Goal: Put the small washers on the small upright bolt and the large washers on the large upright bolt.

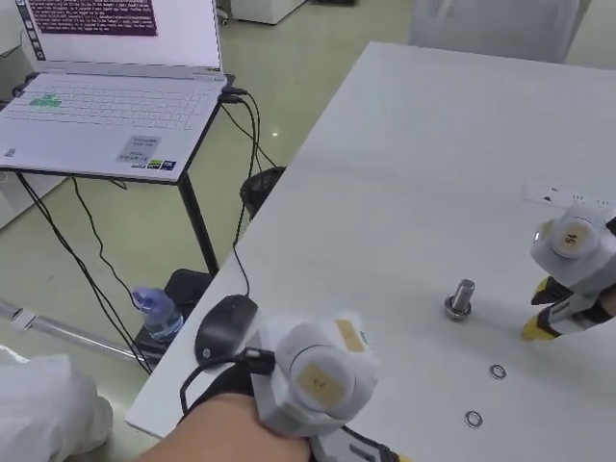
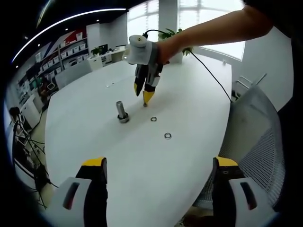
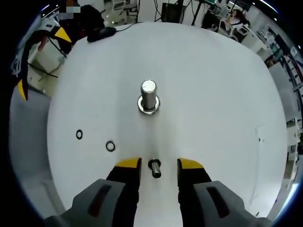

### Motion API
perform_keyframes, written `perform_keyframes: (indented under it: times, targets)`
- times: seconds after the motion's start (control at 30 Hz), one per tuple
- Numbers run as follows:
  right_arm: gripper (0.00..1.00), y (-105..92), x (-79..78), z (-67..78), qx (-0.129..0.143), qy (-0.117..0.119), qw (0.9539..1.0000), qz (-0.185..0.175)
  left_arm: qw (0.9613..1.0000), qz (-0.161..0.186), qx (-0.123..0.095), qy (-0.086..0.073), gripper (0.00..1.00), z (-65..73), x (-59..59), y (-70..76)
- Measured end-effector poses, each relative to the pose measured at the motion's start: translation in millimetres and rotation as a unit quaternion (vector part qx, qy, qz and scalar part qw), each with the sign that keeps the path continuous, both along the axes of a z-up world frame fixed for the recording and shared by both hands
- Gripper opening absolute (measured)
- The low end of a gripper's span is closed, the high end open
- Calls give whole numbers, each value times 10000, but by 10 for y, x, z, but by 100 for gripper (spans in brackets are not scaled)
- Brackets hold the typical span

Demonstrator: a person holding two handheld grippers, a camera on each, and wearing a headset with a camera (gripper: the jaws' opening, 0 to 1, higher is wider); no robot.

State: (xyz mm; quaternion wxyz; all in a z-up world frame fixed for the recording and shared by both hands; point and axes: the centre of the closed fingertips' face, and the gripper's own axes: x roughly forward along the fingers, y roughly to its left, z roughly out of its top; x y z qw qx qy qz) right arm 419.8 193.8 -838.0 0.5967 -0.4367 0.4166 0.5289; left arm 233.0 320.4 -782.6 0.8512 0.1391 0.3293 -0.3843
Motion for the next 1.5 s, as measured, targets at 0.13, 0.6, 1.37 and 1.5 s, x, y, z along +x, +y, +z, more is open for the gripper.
perform_keyframes:
  times: [0.13, 0.6, 1.37, 1.5]
  targets:
    - [32, 78, -68, 81, 110, 10, 9998, 145, 10000, -4, 2, -18, 94, 15, 5, 9]
    - [32, 223, -337, 200, 243, 91, 9984, 499, 10000, 19, 14, -18, 92, 72, 10, 44]
    - [31, 204, -526, -84, 179, 280, 9972, 673, 9999, 73, 23, -82, 88, 94, -3, 90]
    - [30, 190, -560, -161, 182, 310, 9972, 663, 9999, 71, 24, -92, 88, 95, 1, 98]
